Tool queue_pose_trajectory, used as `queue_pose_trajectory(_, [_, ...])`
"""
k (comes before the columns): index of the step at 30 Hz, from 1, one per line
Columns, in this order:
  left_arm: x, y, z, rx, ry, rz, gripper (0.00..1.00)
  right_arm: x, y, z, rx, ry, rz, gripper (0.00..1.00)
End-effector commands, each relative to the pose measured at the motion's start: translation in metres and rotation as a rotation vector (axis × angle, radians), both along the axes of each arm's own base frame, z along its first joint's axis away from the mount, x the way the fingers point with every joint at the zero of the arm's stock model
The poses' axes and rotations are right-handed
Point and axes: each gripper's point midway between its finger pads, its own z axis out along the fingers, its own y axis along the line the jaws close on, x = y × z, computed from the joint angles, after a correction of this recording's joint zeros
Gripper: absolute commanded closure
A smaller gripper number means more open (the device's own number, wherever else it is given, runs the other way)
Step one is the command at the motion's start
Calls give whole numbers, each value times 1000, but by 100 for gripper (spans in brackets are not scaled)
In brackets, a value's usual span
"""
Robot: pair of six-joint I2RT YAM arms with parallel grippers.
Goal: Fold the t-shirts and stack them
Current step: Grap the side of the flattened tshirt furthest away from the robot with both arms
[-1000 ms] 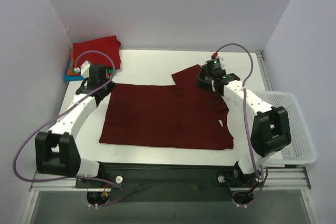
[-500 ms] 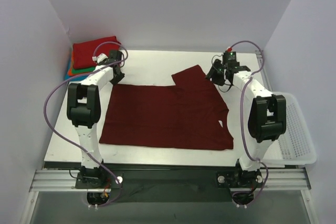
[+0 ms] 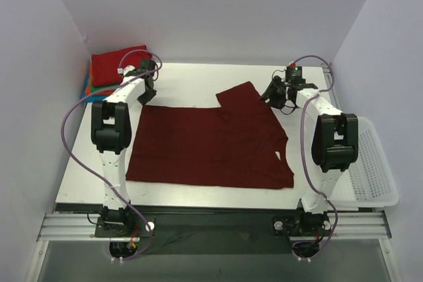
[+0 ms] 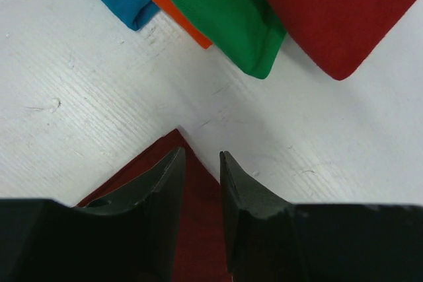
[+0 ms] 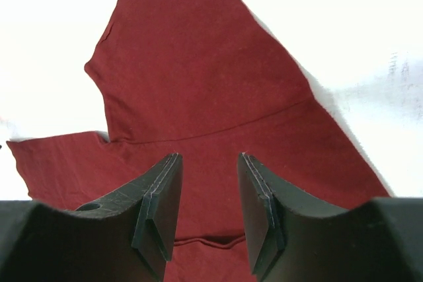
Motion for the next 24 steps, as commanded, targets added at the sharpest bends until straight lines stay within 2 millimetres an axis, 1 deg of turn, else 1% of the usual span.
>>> queue_pose_trajectory(1, [-1,6,-3,19,21,26,61,15,0,19,36,-53,1,61])
queue_pose_trajectory(3, [-5,6,-11,20,46,31,61,16,0,19,41,-57,4,61])
queue_pose_trajectory(7, [-4,6,-21,6,50,41,61,21,2,20,58,-65,29,61])
queue_pose_trajectory(10, [-1,2,-24,-11,45,35,63,23,3,15,55,-62,41,61])
queue_pose_trajectory(11, [-1,2,-23,-10,42,34,65,26,2,16,52,-67,41,61])
queue_pose_trajectory(12, [-1,1,-23,-14,41,34,73,27,0,10,46,-57,34,61])
queue_pose_trajectory(14, [0,0,-22,-24,30,30,81,32,-4,8,36,-59,28,61])
queue_pose_trajectory(15, [-2,-2,-21,-39,28,23,92,34,-6,-1,32,-42,24,60])
queue_pose_trajectory(16, [-3,-3,-22,-43,27,10,94,36,-8,-4,30,-34,21,60])
queue_pose_trajectory(17, [0,-5,-16,-48,1,1,95,42,-13,-3,28,-39,11,60])
queue_pose_trajectory(18, [-4,-5,-19,-49,8,0,97,42,-15,-14,25,-14,7,59])
queue_pose_trajectory(19, [-5,-4,-19,-49,8,-1,100,45,-18,-15,19,-11,-2,59])
queue_pose_trajectory(20, [-4,-4,-16,-52,-3,-3,100,47,-21,-18,9,-4,-4,58])
queue_pose_trajectory(22, [-6,-5,-18,-57,2,-12,100,52,-25,-23,-6,12,-7,57])
queue_pose_trajectory(24, [-7,-7,-15,-64,-7,-18,100,55,-28,-28,-28,21,-14,57])
